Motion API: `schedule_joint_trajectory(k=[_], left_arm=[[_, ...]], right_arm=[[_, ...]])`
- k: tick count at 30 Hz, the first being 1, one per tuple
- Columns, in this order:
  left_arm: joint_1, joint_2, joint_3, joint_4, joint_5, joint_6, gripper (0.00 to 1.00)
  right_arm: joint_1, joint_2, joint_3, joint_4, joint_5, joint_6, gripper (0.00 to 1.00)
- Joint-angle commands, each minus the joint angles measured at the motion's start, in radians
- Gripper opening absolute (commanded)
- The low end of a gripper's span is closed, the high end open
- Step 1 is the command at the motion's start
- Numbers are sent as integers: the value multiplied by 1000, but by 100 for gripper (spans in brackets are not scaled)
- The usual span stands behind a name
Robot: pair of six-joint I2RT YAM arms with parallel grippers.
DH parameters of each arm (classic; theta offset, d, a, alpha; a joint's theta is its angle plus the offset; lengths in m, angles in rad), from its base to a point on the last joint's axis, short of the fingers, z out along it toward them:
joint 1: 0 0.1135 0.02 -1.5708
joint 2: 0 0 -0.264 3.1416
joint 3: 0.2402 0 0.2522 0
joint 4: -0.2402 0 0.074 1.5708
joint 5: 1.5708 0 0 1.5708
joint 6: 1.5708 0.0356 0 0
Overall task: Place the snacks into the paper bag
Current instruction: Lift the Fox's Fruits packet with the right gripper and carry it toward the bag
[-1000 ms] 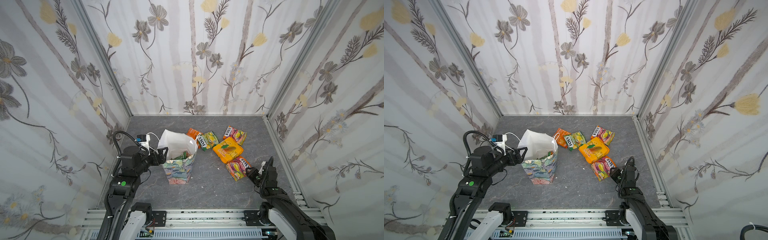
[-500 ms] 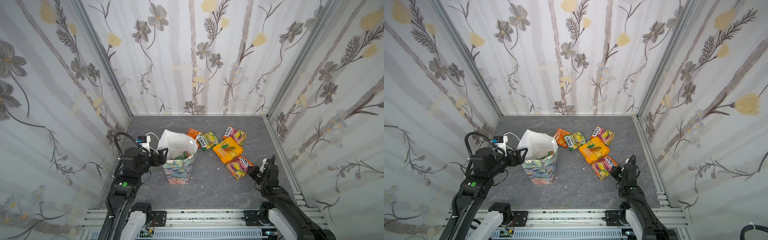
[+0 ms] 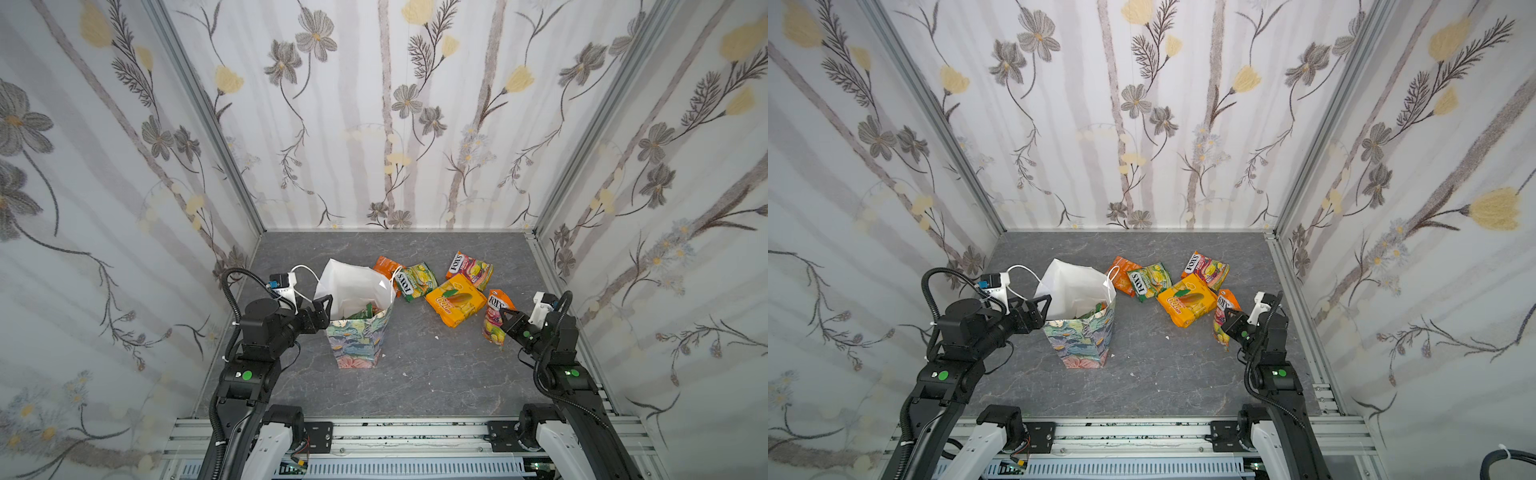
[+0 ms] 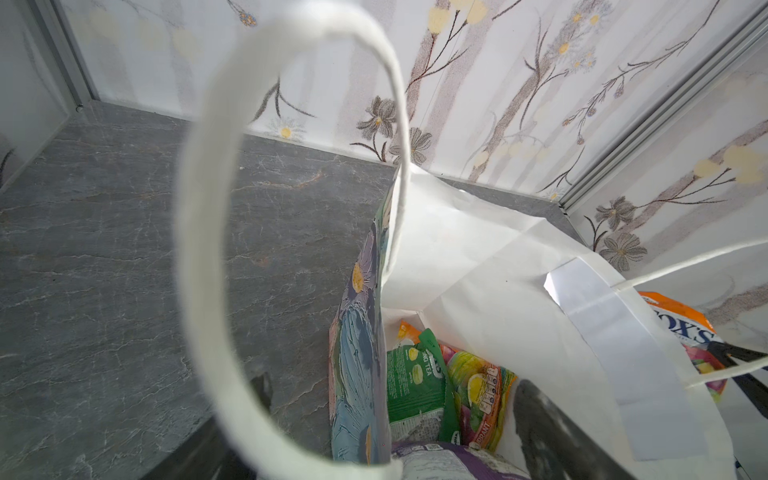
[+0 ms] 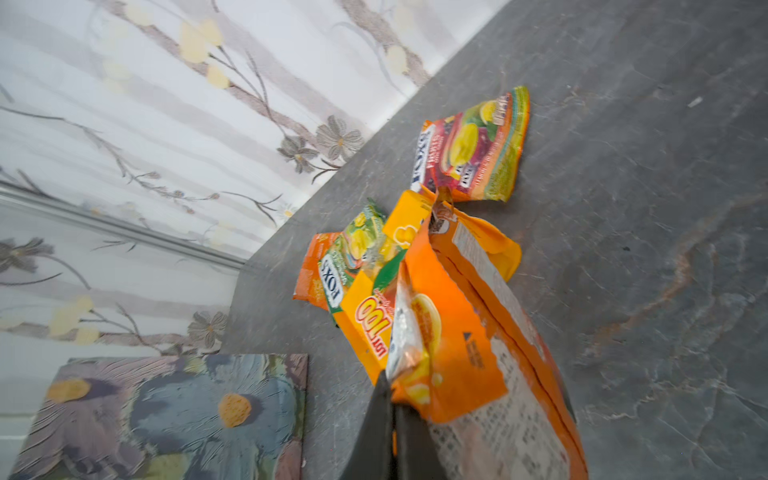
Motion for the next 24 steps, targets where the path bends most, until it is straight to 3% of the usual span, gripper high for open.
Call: schedule_joint_trajectory(k=[1,9,16,24], left_arm=[[0,8,-2,32,-11,-7,90],[1,1,-2,31,-15,-3,91],[1,5,-2,31,-10,0,91],[0,10,-4,35,2,3,92]], right_arm=[[52,2,110,-25,-45,-64,0],[242,130,448,-85,-94,-172,0],[432,285,650,-106,-19,-248,0],[545,421,878,-135,34,-307,0]])
